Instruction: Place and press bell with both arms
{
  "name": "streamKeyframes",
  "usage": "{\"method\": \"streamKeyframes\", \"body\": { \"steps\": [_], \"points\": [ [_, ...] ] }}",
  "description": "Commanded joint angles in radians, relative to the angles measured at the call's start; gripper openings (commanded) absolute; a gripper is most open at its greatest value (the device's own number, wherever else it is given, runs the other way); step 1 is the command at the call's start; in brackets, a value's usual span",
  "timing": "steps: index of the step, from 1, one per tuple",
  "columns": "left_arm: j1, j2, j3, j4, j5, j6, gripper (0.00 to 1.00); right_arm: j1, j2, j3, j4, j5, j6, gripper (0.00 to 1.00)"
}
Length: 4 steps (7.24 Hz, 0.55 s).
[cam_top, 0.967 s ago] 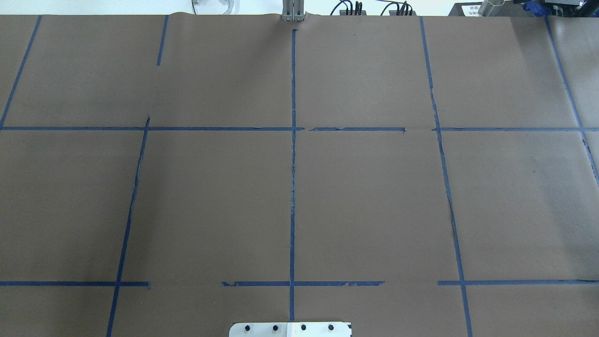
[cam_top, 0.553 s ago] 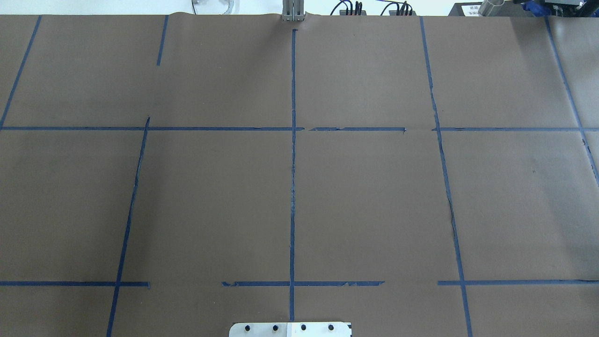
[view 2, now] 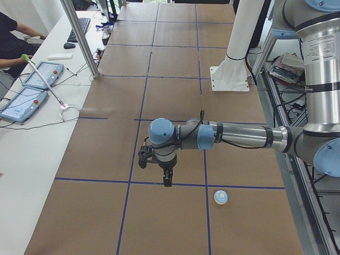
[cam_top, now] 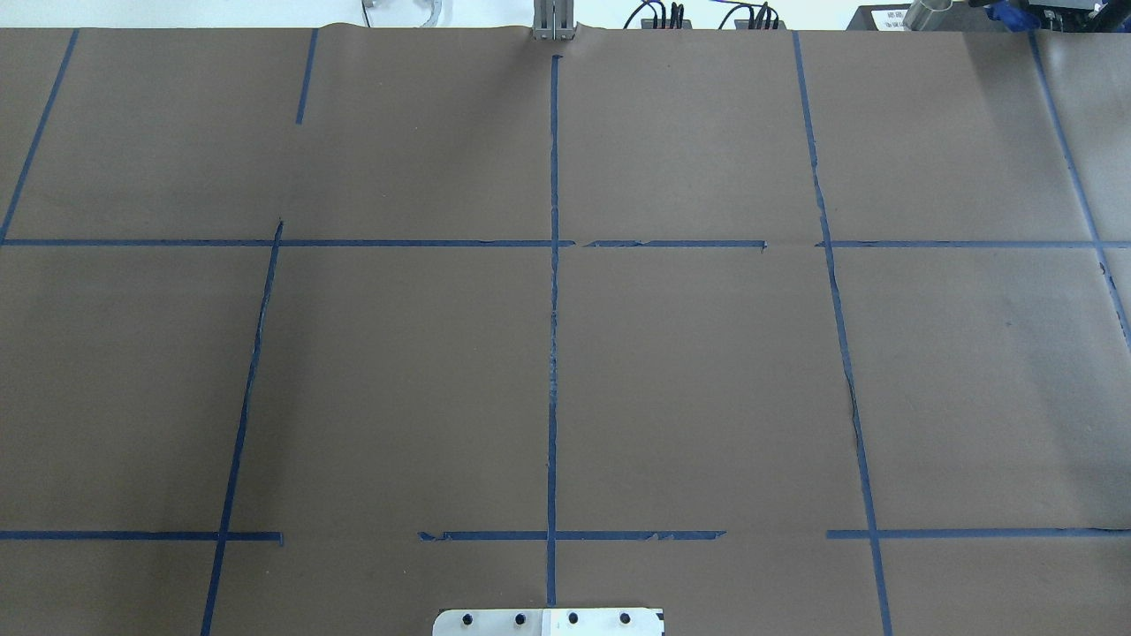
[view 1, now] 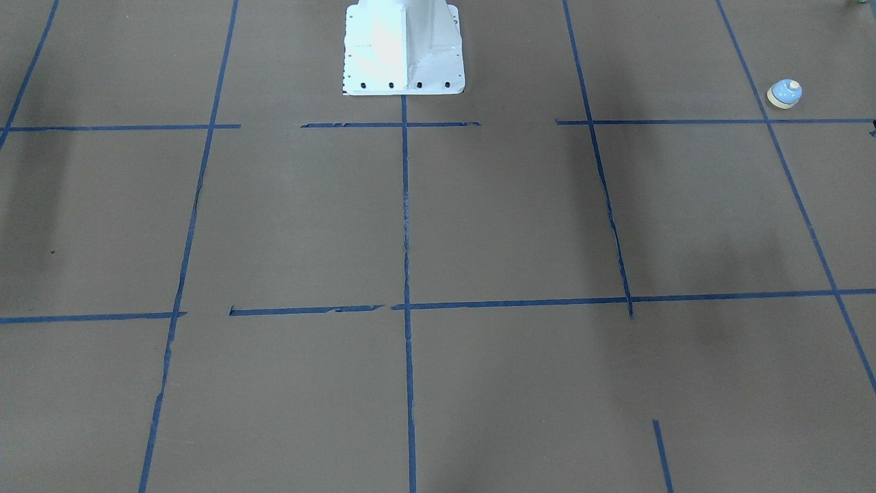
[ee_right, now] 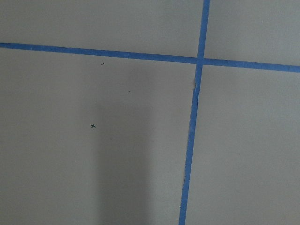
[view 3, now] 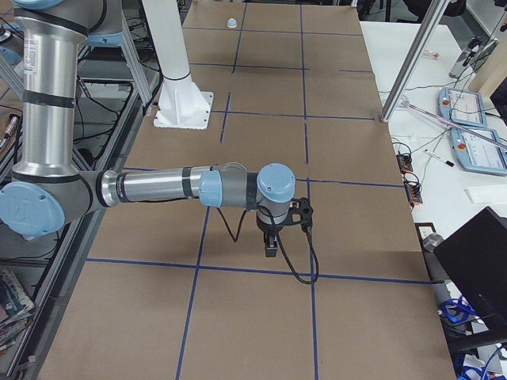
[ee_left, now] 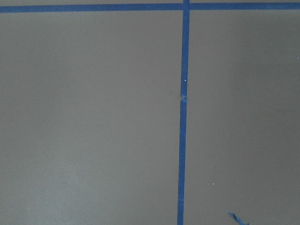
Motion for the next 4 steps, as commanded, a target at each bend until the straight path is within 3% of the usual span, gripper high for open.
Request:
{"method": "streamKeyframes", "body": {
  "steps": [1,4],
  "points": [
    [0.003,0.018,0.007,-0.027,-0.003,0.011,1.0,-0.003,-0.002,0.019,0.001,0.0,0.001,1.0],
    [0.088,0.033,0.003,-0.158,-0.084,0.002,1.0,-0.006,-0.003,0.025,0.0,0.012,0.01,1.0]
  ]
}}
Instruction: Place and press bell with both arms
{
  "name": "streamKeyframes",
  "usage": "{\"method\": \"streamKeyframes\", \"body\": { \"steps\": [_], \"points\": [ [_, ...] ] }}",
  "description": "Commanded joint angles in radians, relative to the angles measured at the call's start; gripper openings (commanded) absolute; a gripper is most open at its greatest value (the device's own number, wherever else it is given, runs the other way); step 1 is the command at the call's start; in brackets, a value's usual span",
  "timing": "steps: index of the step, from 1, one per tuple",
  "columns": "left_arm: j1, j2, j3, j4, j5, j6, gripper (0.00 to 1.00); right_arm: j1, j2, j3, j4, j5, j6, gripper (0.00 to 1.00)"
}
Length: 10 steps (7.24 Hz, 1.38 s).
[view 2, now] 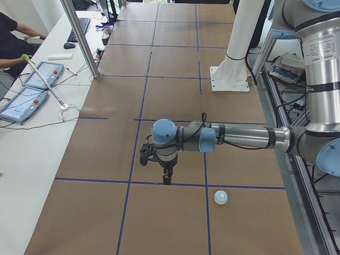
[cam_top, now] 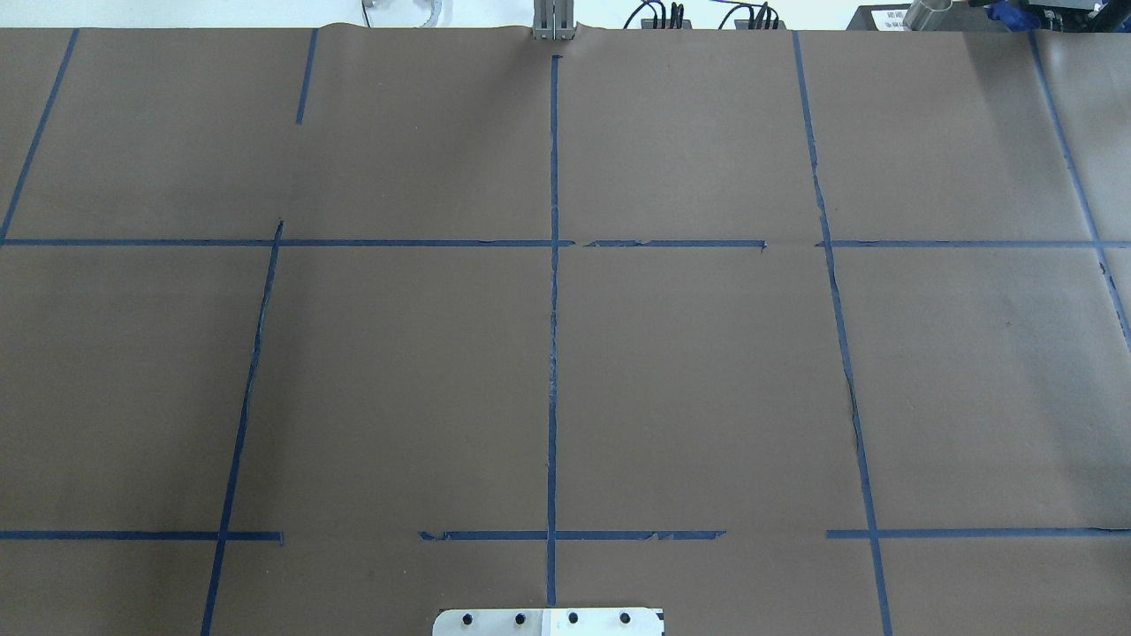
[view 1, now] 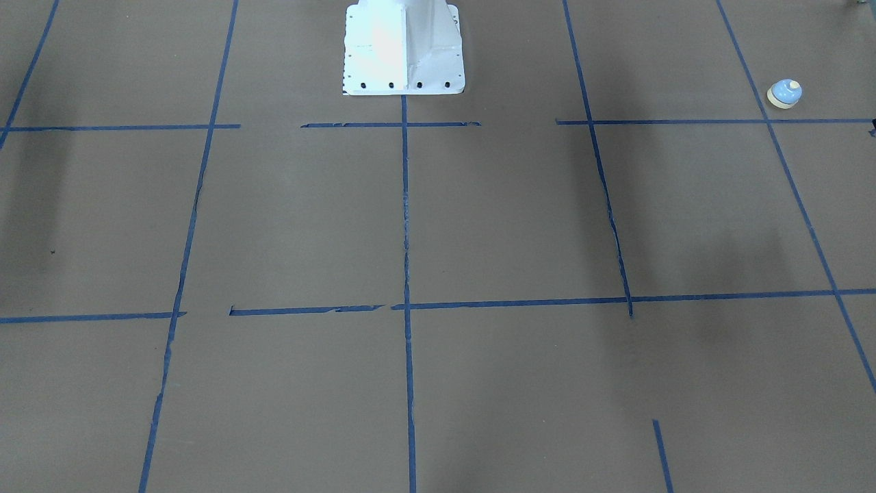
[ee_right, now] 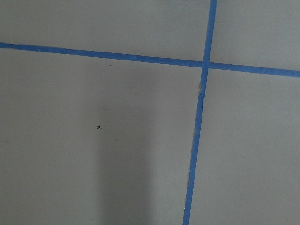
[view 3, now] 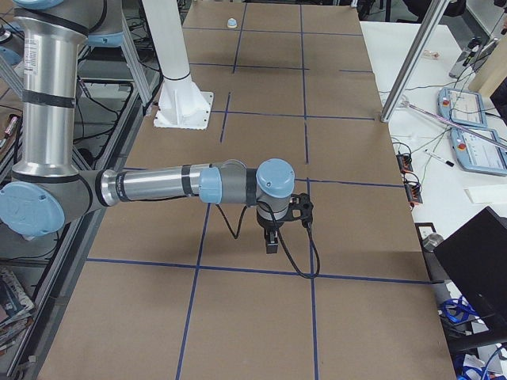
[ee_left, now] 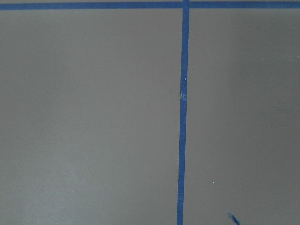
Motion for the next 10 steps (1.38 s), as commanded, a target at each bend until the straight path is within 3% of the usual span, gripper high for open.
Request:
{"method": "streamKeyframes", "body": {
  "steps": [1,3,5,6,7,9,10],
  "points": [
    [0.105,0.08,0.001,-0.109,-0.034,-0.013,1.0,-0.002,0.0,0.008,0.0,0.042,0.005,1.0],
    [0.159,0.212,0.044,-0.346,-0.028,-0.264,1.0,-0.007,0.0,0.023,0.0,0.049,0.002,1.0],
    [0.17,0.283,0.221,-0.608,-0.029,-0.305,1.0,-0.013,0.0,0.034,0.0,0.047,0.002,1.0],
    [0.2,0.291,0.256,-0.656,-0.031,-0.35,1.0,-0.017,0.0,0.034,0.0,0.047,0.002,1.0],
    [0.31,0.285,0.312,-0.686,-0.035,-0.362,1.0,-0.019,0.0,0.029,0.0,0.044,0.002,1.0],
    [0.471,0.285,0.32,-0.76,-0.033,-0.456,1.0,-0.019,0.0,0.029,-0.001,0.044,0.001,1.0],
    [0.481,0.288,0.322,-0.783,-0.031,-0.459,1.0,-0.019,0.0,0.029,-0.001,0.043,0.002,1.0]
  ]
}}
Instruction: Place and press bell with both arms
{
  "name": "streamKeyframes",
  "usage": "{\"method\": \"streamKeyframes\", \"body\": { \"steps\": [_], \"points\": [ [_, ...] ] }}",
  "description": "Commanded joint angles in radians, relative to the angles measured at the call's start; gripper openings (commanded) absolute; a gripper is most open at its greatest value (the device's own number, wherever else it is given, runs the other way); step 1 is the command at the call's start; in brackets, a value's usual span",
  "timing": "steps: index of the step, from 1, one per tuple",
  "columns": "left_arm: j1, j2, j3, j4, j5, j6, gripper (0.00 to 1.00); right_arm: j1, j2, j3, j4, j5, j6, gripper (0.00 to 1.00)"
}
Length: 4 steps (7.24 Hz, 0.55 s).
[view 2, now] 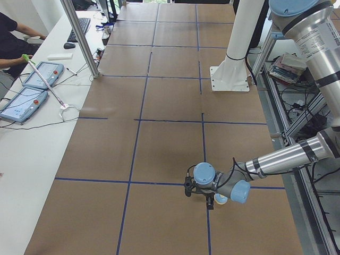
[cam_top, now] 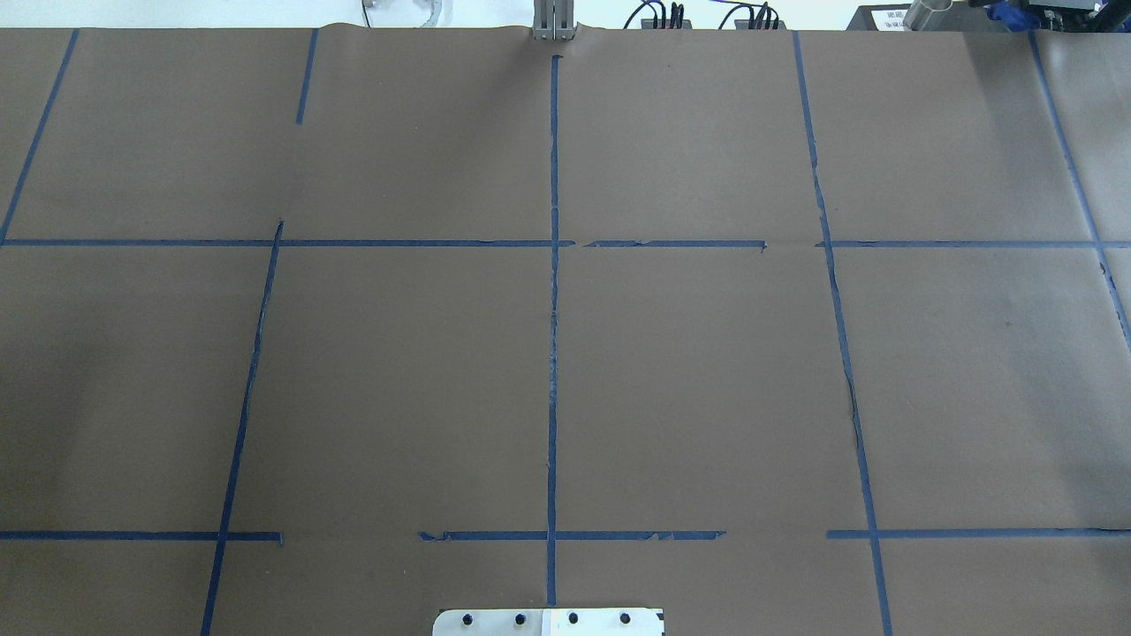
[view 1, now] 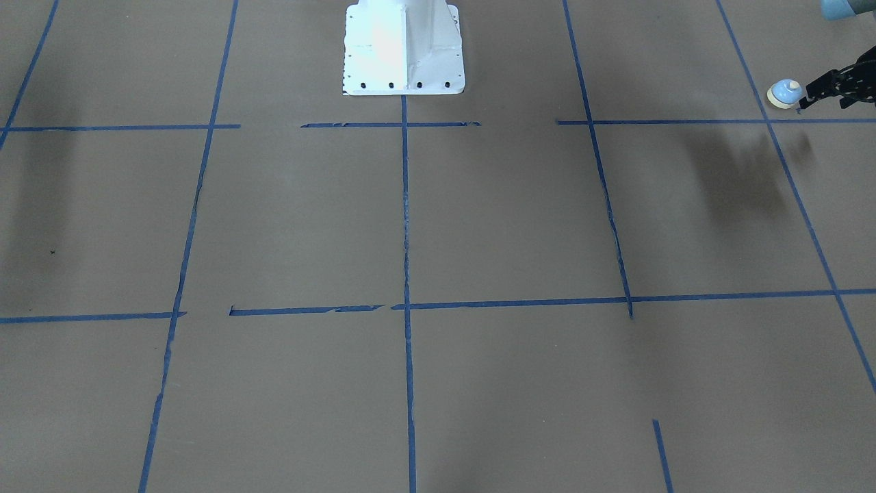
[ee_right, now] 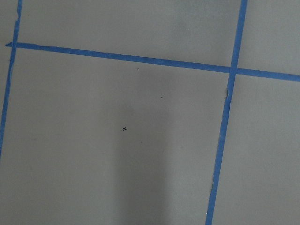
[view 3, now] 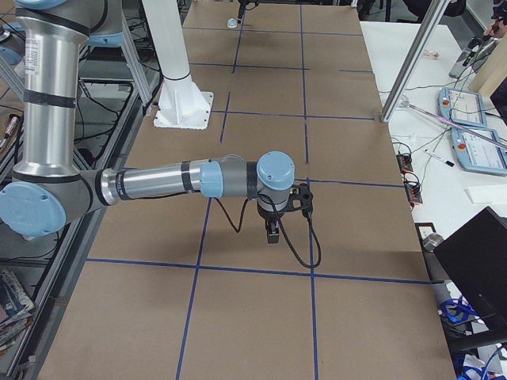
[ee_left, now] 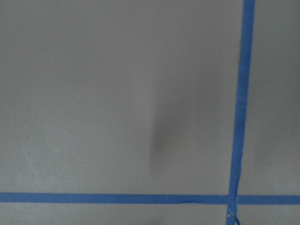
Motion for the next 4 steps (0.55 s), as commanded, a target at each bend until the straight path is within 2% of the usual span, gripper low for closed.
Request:
{"method": "streamKeyframes", "body": {
  "steps": [1,4],
  "points": [
    [0.058,0.002,0.023,-0.036,0.005,-0.025,1.0,0.0,0.0,0.0,-0.001,-0.001,0.001,1.0],
    [0.094,0.002,0.037,-0.039,0.005,-0.027,1.0,0.0,-0.002,0.0,-0.001,0.0,0.005,1.0]
  ]
}}
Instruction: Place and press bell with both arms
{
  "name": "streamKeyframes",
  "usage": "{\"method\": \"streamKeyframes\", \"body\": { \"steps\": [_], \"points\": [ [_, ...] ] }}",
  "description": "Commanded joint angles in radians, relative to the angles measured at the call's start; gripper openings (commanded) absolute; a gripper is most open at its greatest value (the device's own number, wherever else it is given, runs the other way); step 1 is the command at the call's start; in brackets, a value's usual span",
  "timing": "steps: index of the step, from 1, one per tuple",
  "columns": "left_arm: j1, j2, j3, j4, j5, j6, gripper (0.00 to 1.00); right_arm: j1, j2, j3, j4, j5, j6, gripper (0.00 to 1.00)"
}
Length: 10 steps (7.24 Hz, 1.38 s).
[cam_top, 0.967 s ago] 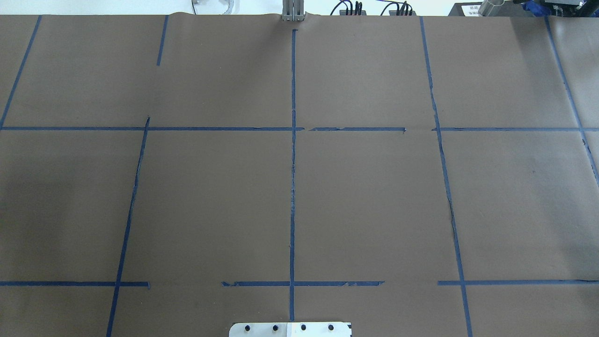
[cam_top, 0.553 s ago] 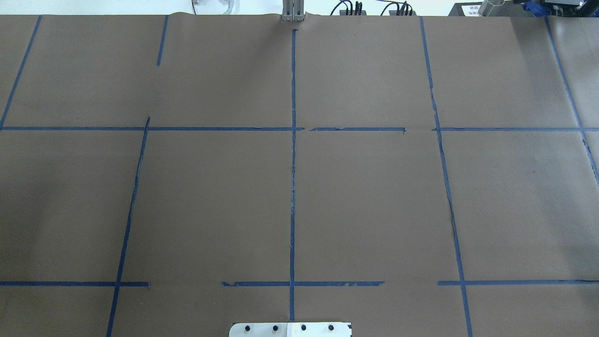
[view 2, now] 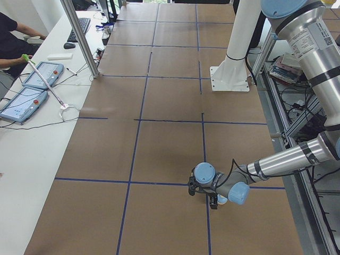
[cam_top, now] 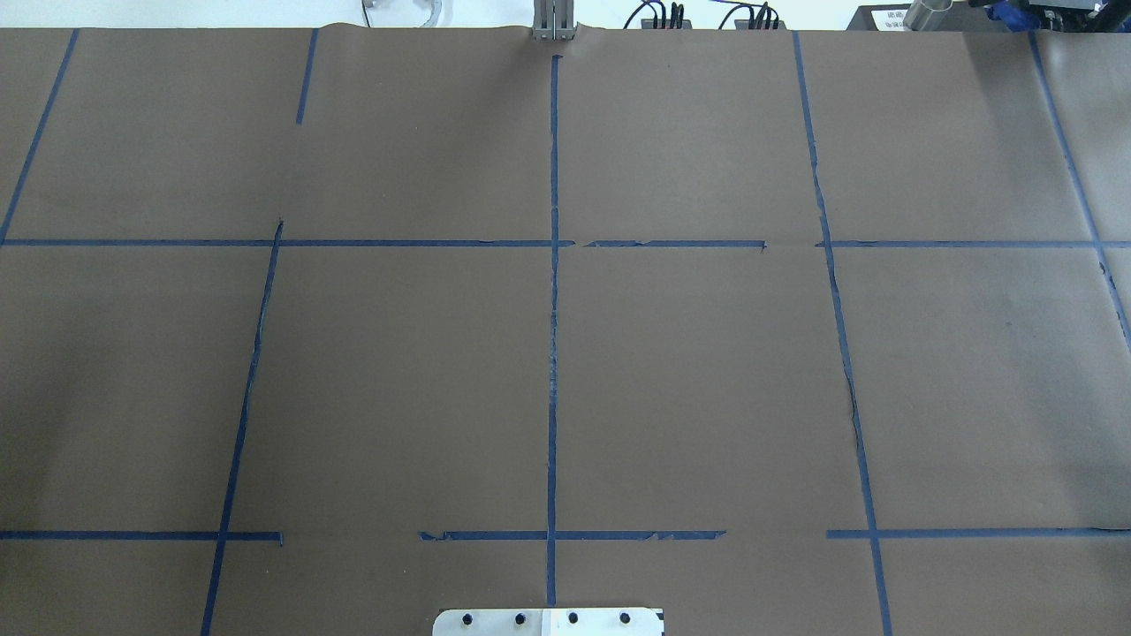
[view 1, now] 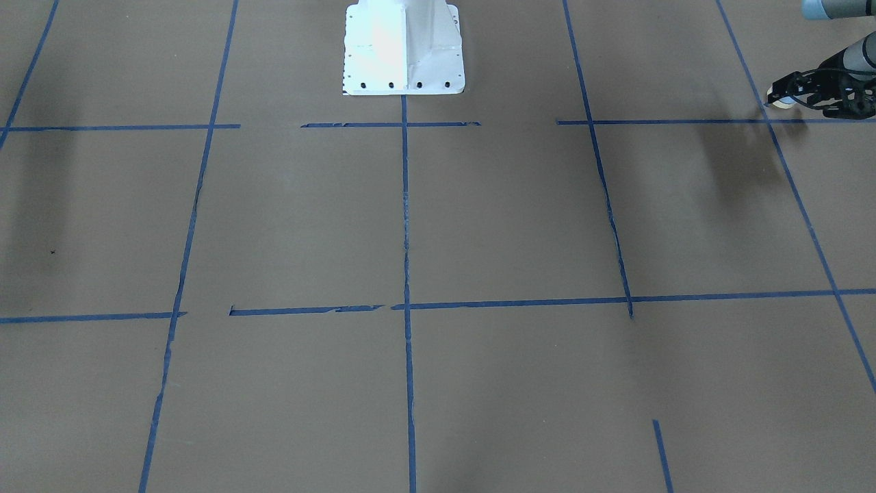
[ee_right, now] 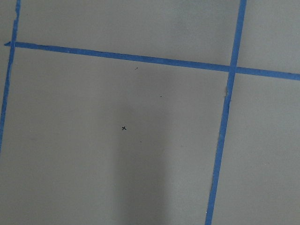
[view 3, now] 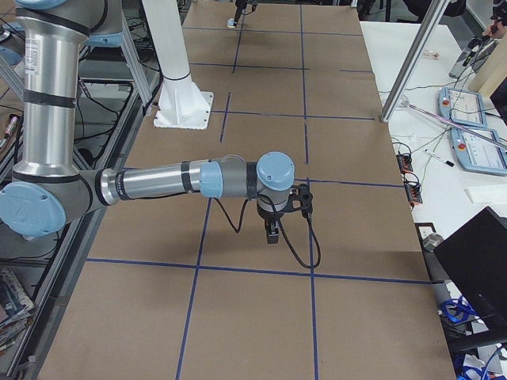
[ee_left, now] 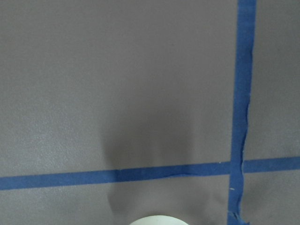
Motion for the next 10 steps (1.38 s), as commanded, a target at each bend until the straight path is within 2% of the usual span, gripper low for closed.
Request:
{"method": "streamKeyframes", "body": {
  "steps": [1,4,5,6,8,9,10],
  "points": [
    [0.017,0.0,0.012,-0.001,0.0,0.0,1.0,0.0,0.0,0.0,0.0,0.0,0.002,1.0],
    [0.02,0.0,0.012,-0.003,-0.001,0.0,0.99,0.0,0.0,0.0,0.0,0.002,0.002,1.0],
    [0.022,0.0,0.012,-0.003,-0.001,-0.001,0.79,0.0,0.0,0.002,0.0,0.003,0.004,1.0],
    [0.022,0.0,0.014,-0.001,-0.001,-0.001,0.5,0.0,0.0,0.006,0.0,0.006,0.005,1.0],
    [0.022,0.002,0.006,-0.019,-0.011,-0.003,0.07,0.0,0.003,0.009,0.002,0.011,0.007,1.0],
    [0.017,0.003,-0.011,-0.065,-0.041,-0.007,0.02,0.0,0.001,0.034,0.0,0.025,0.01,1.0],
    [-0.003,0.005,-0.082,-0.073,-0.116,-0.009,0.01,0.0,-0.006,0.06,-0.003,0.026,0.01,1.0]
  ]
}}
